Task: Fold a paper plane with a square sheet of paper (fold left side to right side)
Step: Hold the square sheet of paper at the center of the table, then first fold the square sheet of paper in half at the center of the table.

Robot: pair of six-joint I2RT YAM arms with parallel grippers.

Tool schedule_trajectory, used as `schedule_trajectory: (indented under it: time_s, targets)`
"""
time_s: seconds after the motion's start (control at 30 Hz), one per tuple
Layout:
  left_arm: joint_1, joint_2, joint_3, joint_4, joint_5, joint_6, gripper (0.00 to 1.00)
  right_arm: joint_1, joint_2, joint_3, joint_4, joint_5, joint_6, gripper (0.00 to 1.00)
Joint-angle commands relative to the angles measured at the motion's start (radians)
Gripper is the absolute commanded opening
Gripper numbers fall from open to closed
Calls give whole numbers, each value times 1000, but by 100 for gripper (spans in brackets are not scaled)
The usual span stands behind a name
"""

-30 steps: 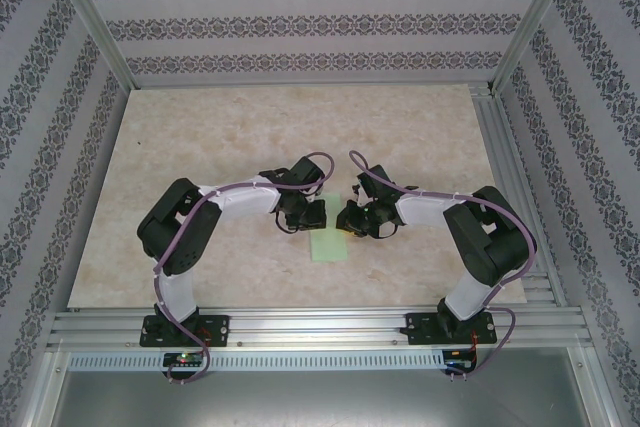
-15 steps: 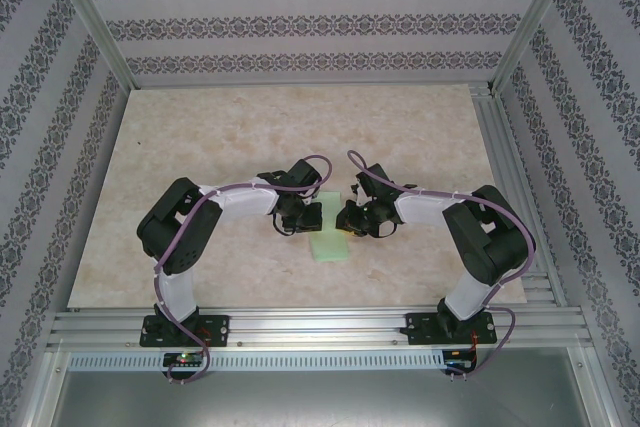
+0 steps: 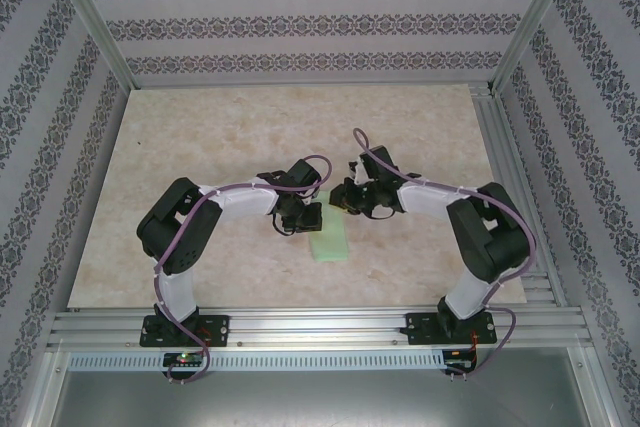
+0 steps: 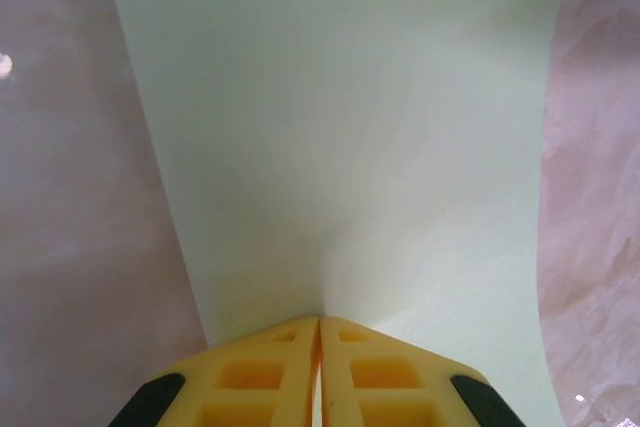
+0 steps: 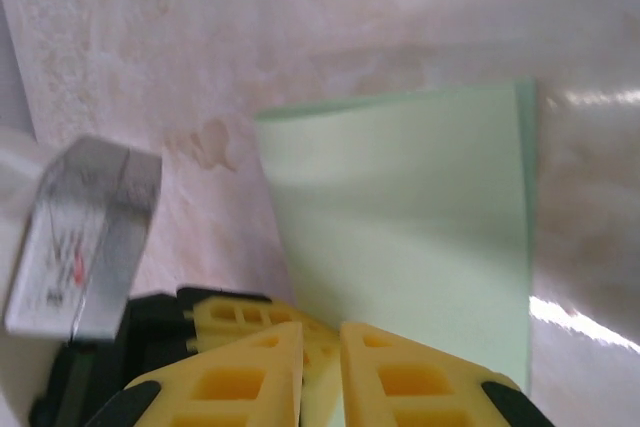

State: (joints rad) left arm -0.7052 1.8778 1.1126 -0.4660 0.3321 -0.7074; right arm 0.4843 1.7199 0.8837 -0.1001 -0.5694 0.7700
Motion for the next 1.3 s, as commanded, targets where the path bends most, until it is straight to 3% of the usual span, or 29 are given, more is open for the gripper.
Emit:
schedule_trajectory:
  time_s: [0.0,0.63,1.27]
  targets:
    - [3,48,-25,-34,-54,25,12,11,62,48,75,-21,41,18]
    - [-34,51,-7,-57,-53,62,15,20,228,88,-38,110,34,16]
    - [-129,-101,-195,83,45,53,13,21,245,90,-51,129,31,15]
